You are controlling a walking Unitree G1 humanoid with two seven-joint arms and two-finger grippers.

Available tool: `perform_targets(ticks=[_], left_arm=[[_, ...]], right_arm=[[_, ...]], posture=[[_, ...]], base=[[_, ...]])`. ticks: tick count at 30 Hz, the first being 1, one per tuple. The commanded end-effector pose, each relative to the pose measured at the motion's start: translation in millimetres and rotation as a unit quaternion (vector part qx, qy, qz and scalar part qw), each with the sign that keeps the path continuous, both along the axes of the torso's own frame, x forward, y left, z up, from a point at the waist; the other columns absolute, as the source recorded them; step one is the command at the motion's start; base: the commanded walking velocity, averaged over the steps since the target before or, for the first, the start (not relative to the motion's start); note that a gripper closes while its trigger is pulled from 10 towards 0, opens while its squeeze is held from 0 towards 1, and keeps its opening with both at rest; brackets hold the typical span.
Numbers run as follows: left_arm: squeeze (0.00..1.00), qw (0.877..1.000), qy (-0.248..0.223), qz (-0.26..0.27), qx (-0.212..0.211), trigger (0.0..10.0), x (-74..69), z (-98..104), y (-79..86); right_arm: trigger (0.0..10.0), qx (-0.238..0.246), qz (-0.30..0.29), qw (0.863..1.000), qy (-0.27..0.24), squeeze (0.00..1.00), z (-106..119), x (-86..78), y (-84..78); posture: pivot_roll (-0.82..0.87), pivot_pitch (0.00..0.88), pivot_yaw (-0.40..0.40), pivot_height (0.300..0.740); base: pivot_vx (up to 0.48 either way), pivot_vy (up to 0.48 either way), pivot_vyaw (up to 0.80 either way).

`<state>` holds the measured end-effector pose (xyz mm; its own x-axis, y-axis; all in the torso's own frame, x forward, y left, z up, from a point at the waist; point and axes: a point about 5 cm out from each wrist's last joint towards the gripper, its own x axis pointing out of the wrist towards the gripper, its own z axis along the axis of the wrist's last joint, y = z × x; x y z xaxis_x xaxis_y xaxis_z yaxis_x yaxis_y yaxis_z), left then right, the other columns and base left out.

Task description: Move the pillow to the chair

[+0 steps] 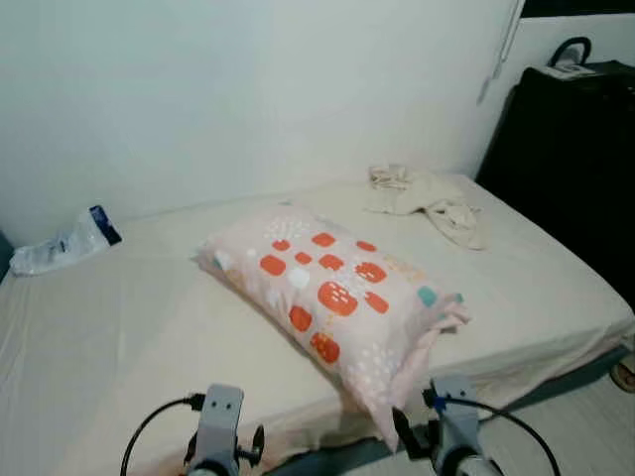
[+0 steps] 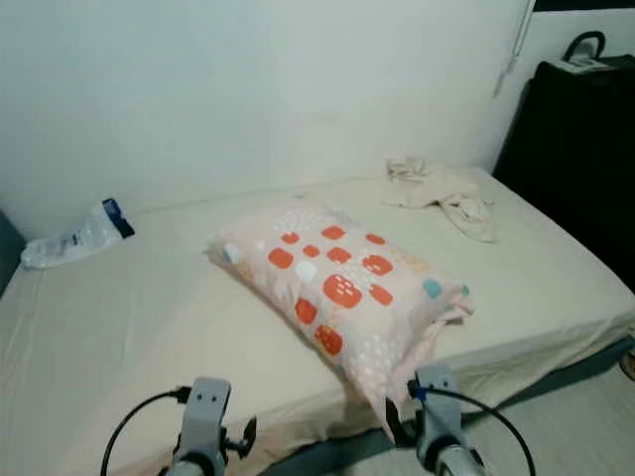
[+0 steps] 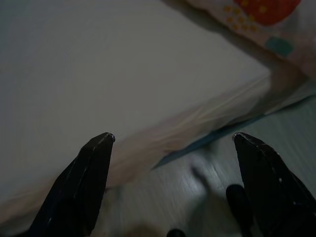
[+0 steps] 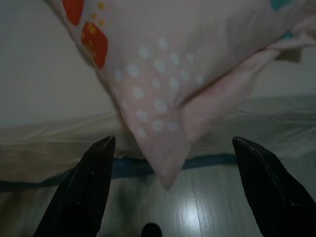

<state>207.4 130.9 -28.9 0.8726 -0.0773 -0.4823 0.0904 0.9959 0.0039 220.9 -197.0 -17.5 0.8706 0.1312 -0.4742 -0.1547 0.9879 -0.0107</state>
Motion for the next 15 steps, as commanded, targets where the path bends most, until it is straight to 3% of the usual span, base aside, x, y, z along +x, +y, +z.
perform_targets(ticks=[1,10,15], left_arm=[[0.00,1.000,0.005,0.006,0.003,10.0,-0.4,-3.1,5.6],[0.00,1.000,-0.004,-0.018,0.016,10.0,3.5,-2.9,2.5],[0.00,1.000,-0.001,-0.006,0.017,10.0,-0.5,-4.7,5.6]], right_arm=[[10.0,0.002,0.020,1.000,0.006,0.00,-4.1,1.0,10.0],[10.0,0.008,0.031,0.999,0.018,0.00,-10.6,4.6,14.6],[10.0,0.008,0.047,0.999,0.024,0.00,-13.0,5.6,19.7]], posture=[[-0.09,0.000,-0.013,0.740],[-0.05,0.000,-0.020,0.740],[-0.03,0.000,-0.034,0.740]], base=[[0.000,0.000,0.00],[0.000,0.000,0.00],[0.000,-0.285,0.00]])
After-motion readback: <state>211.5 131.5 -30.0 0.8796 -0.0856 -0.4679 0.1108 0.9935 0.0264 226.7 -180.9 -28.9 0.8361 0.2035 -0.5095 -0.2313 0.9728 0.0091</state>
